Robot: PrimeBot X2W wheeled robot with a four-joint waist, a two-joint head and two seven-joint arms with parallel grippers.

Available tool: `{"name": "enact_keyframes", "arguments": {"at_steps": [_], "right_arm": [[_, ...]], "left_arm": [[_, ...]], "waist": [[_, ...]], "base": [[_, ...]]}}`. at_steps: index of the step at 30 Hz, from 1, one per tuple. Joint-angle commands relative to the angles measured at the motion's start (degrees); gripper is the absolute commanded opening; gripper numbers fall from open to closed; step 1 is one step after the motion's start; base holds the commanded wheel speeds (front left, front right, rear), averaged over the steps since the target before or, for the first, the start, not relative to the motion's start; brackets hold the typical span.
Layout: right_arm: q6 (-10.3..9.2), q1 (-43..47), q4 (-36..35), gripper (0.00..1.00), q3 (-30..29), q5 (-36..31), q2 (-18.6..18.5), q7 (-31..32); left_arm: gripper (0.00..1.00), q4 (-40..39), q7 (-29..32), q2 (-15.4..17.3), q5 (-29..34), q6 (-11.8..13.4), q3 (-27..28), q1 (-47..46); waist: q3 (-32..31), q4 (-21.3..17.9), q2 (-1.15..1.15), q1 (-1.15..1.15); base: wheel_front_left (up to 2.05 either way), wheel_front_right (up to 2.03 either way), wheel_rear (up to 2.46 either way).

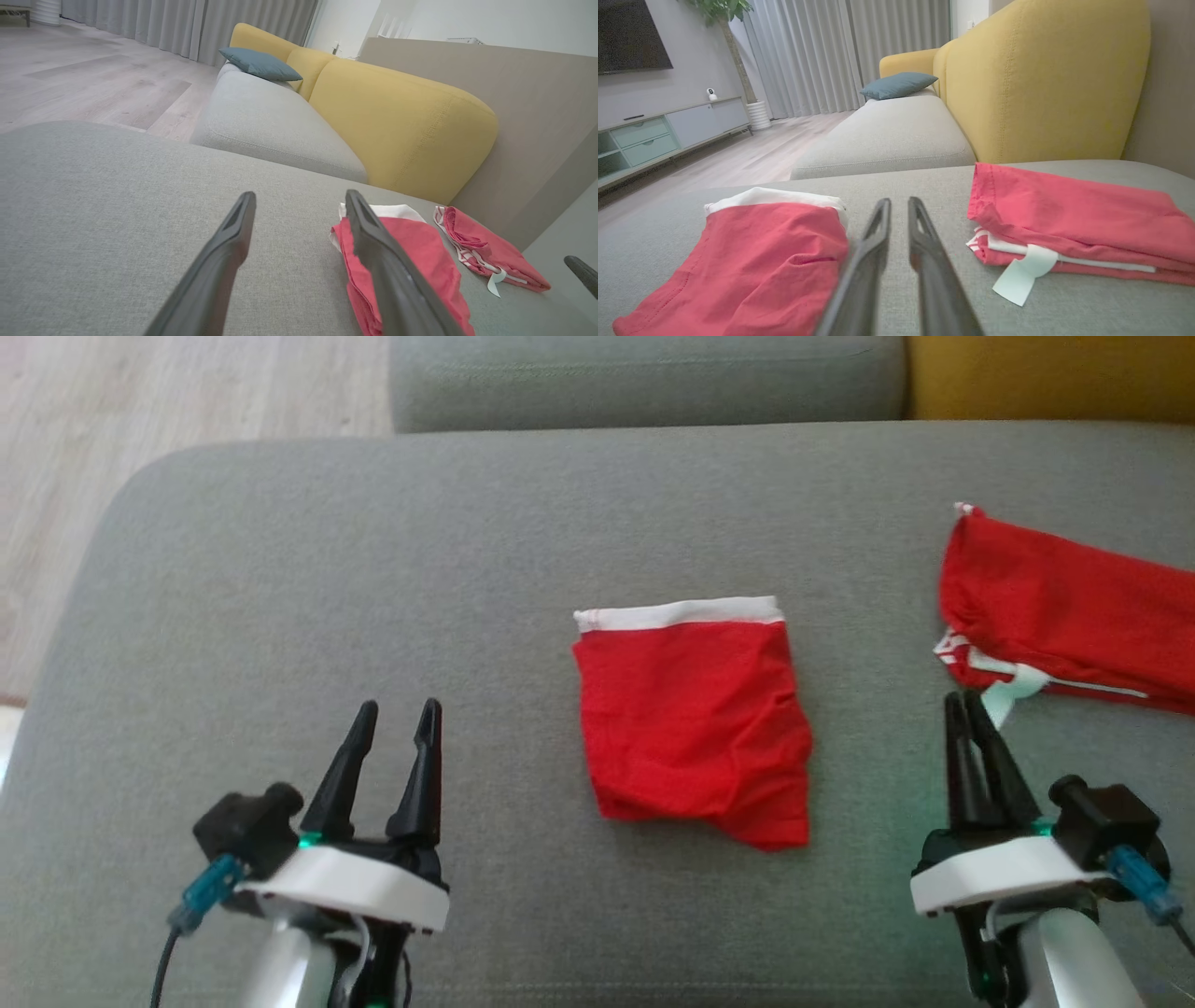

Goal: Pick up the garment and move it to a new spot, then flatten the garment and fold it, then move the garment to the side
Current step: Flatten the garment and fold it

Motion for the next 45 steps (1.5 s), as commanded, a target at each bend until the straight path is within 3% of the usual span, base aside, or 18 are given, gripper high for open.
{"name": "enact_keyframes", "arguments": {"at_steps": [1,11,20,27,36,45], "right_arm": [[0.24,-2.97,-2.32,0.0,1.48,-0.56,-0.13,-0.53],[0.24,-11.37,-1.49,0.0,9.0,-2.81,-0.13,0.2],[0.24,-20.17,14.99,0.0,7.64,-6.71,-0.13,0.57],[0.24,-24.6,24.48,0.0,3.62,-8.61,-0.13,0.01],[0.24,-27.07,32.82,0.0,4.69,-6.94,-0.13,-0.52],[0.24,-24.48,21.33,0.0,9.47,-0.04,-0.13,-0.62]], "left_arm": [[1.0,-2.22,-0.7,0.15,-0.31,-0.27,1.13,-3.32],[1.0,-1.04,-0.7,0.15,-0.86,-0.69,-0.88,-5.32],[1.0,-0.72,-0.7,0.15,-2.31,-0.75,-3.54,-7.85],[1.0,-0.51,-0.7,0.15,-2.76,-0.59,-3.69,-8.12],[1.0,-0.55,-0.7,0.15,-2.44,-0.32,-2.92,-8.57],[1.0,-1.69,-0.7,0.15,-1.06,-0.51,0.04,-7.73]], "waist": [[1.07,1.3,0.0,0.0],[6.27,7.69,0.0,0.0],[10.65,14.94,0.0,0.0],[11.88,17.26,0.0,0.0],[10.76,15.47,0.0,0.0],[5.78,7.7,0.0,0.0]], "base": [[0.0,0.0,0.0],[0.0,0.0,0.0],[0.0,0.0,0.0],[0.0,0.0,0.0],[0.0,0.0,0.0],[0.0,0.0,0.0]]}}
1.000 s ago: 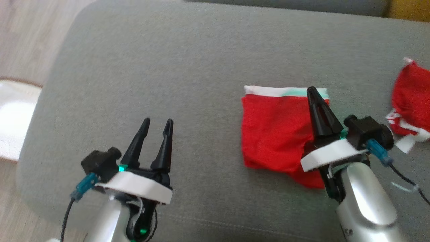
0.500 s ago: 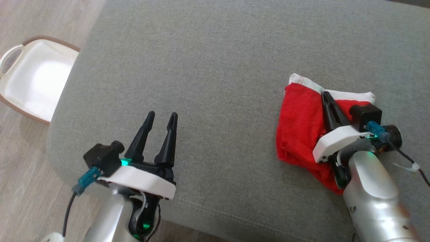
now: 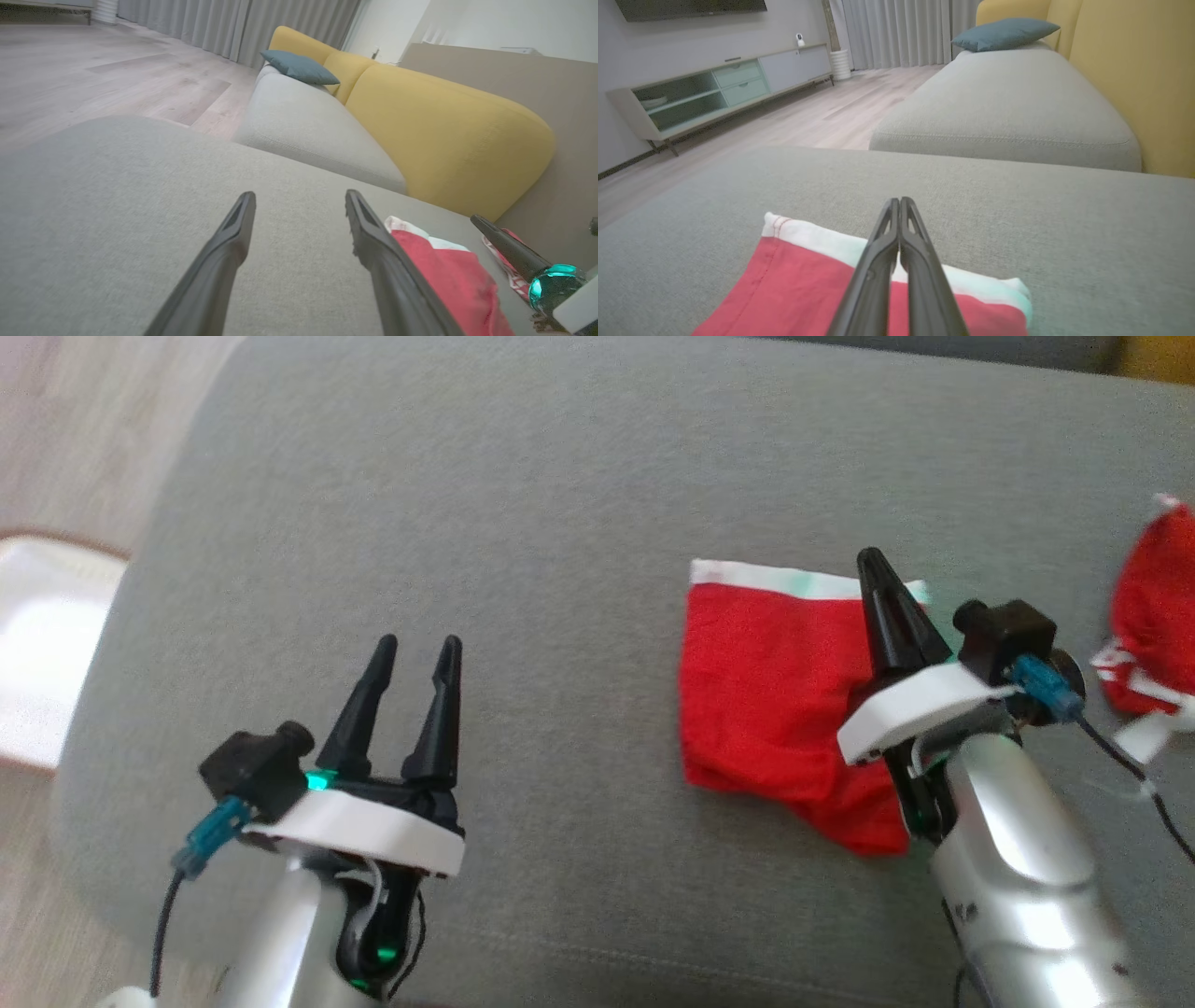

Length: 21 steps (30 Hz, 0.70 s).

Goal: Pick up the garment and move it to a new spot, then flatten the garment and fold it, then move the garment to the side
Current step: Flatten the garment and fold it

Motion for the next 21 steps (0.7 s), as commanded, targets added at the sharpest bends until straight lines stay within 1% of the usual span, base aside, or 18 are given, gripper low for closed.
{"name": "enact_keyframes", "arguments": {"at_steps": [1,6,14,15,16,17,21], "right_arm": [[0.24,1.32,-3.15,0.0,1.39,0.52,0.3,-0.62],[0.24,5.76,-9.45,0.0,-0.15,0.5,0.3,-0.62],[0.24,13.08,-16.26,0.0,-3.35,1.15,0.3,0.11],[0.24,13.87,-16.98,0.18,-3.87,1.44,0.3,0.13],[0.24,14.7,-17.61,0.94,-4.2,1.98,0.3,0.31],[0.24,15.51,-18.22,1.0,-4.46,2.64,0.3,0.53],[0.24,17.74,-20.15,1.0,-5.37,2.89,0.3,0.78]], "left_arm": [[1.0,-2.48,-0.7,0.32,0.57,0.03,2.6,-1.38],[1.0,-3.42,-0.7,0.32,1.07,0.14,4.24,-0.42],[1.0,-3.91,-0.7,0.32,2.03,0.08,4.87,1.23],[1.0,-3.88,-0.7,0.32,2.1,0.08,5.01,1.49],[1.0,-3.83,-0.7,0.32,2.13,0.07,5.17,1.77],[1.0,-3.76,-0.7,0.32,2.11,0.05,5.34,2.12],[1.0,-3.63,-0.7,0.32,2.1,-0.05,5.69,3.1]], "waist": [[-2.96,-3.56,0.0,0.0],[-5.87,-7.78,0.0,0.0],[-8.31,-12.22,0.0,0.0],[-8.55,-12.57,0.0,0.0],[-8.82,-12.89,0.0,0.0],[-9.06,-13.22,0.0,0.0],[-9.32,-13.79,0.0,0.0]], "base": [[0.0,0.0,0.0],[0.0,0.0,0.0],[0.0,0.0,0.0],[0.0,0.0,0.0],[0.0,0.0,0.0],[0.0,0.0,0.0],[0.0,0.0,0.0]]}}
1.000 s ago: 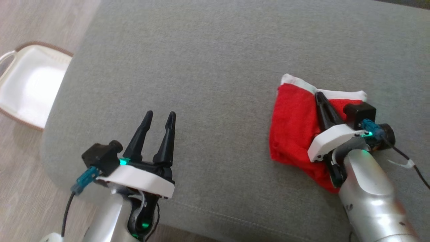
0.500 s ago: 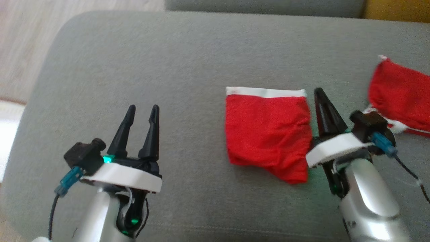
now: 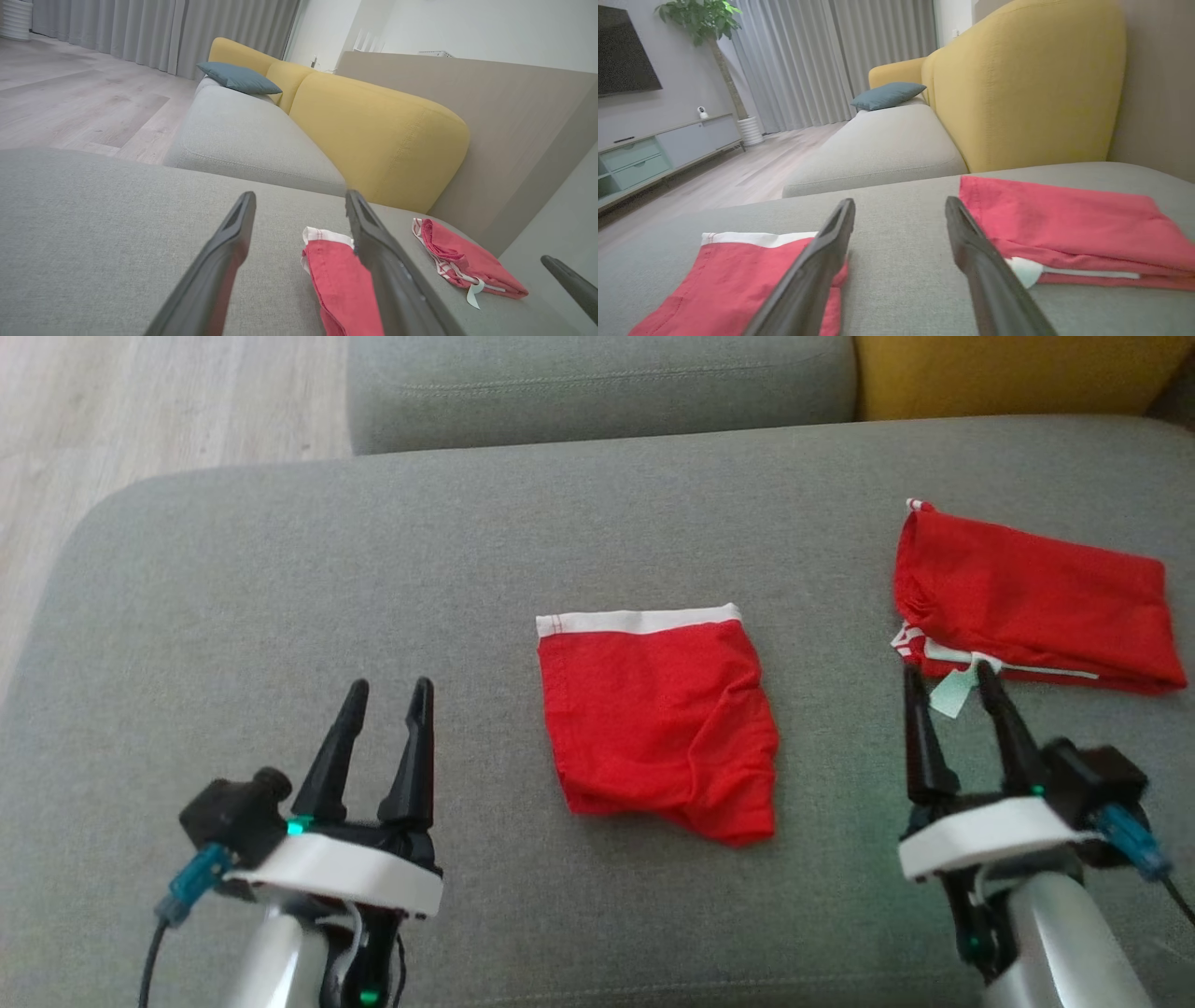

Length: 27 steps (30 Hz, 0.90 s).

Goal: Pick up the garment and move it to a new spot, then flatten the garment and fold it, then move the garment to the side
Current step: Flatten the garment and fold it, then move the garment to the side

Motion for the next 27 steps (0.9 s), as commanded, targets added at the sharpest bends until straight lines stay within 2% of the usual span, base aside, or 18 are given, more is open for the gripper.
{"name": "enact_keyframes", "arguments": {"at_steps": [1,8,18,22,27], "right_arm": [[0.23,-0.52,-2.73,1.0,0.44,0.29,-0.06,-0.01],[0.23,3.73,-4.12,1.0,0.24,0.29,-0.06,-0.03],[0.23,4.5,-3.87,1.0,0.87,1.33,-0.06,0.88],[0.23,3.94,-3.33,1.0,1.97,2.66,-0.06,3.48],[0.23,1.61,-1.85,1.0,4.95,5.82,-0.06,10.02]], "left_arm": [[1.0,-1.63,-0.7,0.33,0.7,-0.08,2.43,-1.13],[1.0,-0.97,-0.7,0.33,1.41,0.04,2.63,0.79],[1.0,-1.19,-0.7,0.33,2.08,0.2,1.93,1.35],[1.0,-0.85,-0.7,0.33,2.06,0.08,1.09,1.07],[1.0,-0.19,-0.7,0.33,1.87,-0.16,0.01,-0.24]], "waist": [[-0.3,-0.32,0.0,0.0],[-0.94,-0.62,0.0,0.0],[-1.37,-0.14,0.0,0.0],[-0.37,0.74,0.0,0.0],[2.0,2.88,0.0,0.0]], "base": [[0.0,0.0,0.0],[0.0,0.0,0.0],[0.0,0.0,0.0],[0.0,0.0,0.0],[0.0,0.0,0.0]]}}
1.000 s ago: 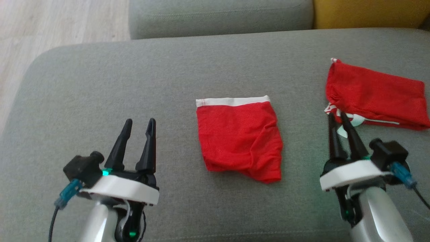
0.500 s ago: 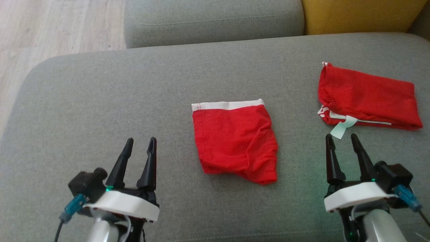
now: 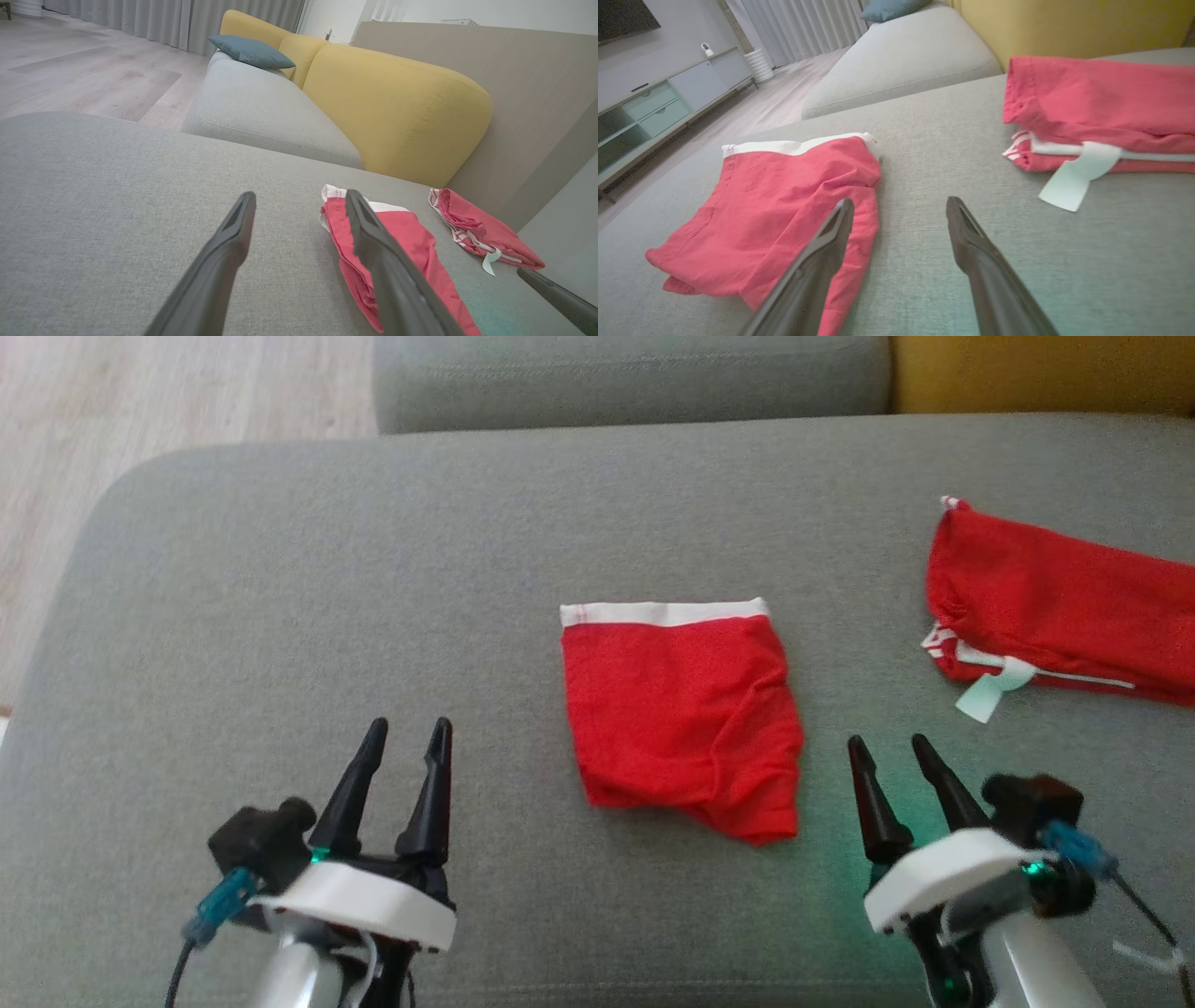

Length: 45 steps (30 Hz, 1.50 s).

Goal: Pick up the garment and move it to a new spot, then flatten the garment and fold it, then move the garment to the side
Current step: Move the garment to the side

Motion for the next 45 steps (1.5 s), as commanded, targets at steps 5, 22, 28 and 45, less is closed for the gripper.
{"name": "enact_keyframes", "arguments": {"at_steps": [5,22,28,45], "right_arm": [[0.24,-6.39,1.38,1.0,3.15,3.59,-0.19,5.77],[0.24,-14.91,14.36,1.0,2.67,7.95,-0.19,9.65],[0.24,-17.24,18.23,0.5,4.22,5.79,-0.19,9.52],[0.24,-23.28,12.47,0.0,8.21,-13.69,-11.65,4.82]], "left_arm": [[1.0,-1.15,-0.7,0.28,0.02,-0.3,0.77,-4.46],[1.0,-0.68,-0.7,0.28,0.02,-0.68,-0.83,-7.04],[1.0,-0.7,-0.7,0.28,0.07,-0.7,-0.67,-7.59],[1.0,-1.43,-0.7,0.28,0.6,-0.66,0.88,-7.09]], "waist": [[2.79,3.0,0.0,0.0],[6.96,8.32,0.0,0.0],[7.82,8.11,0.0,0.0],[5.48,0.57,0.0,0.0]], "base": [[0.0,0.0,0.0],[0.0,0.0,0.0],[0.0,0.0,0.0],[0.0,0.0,0.0]]}}
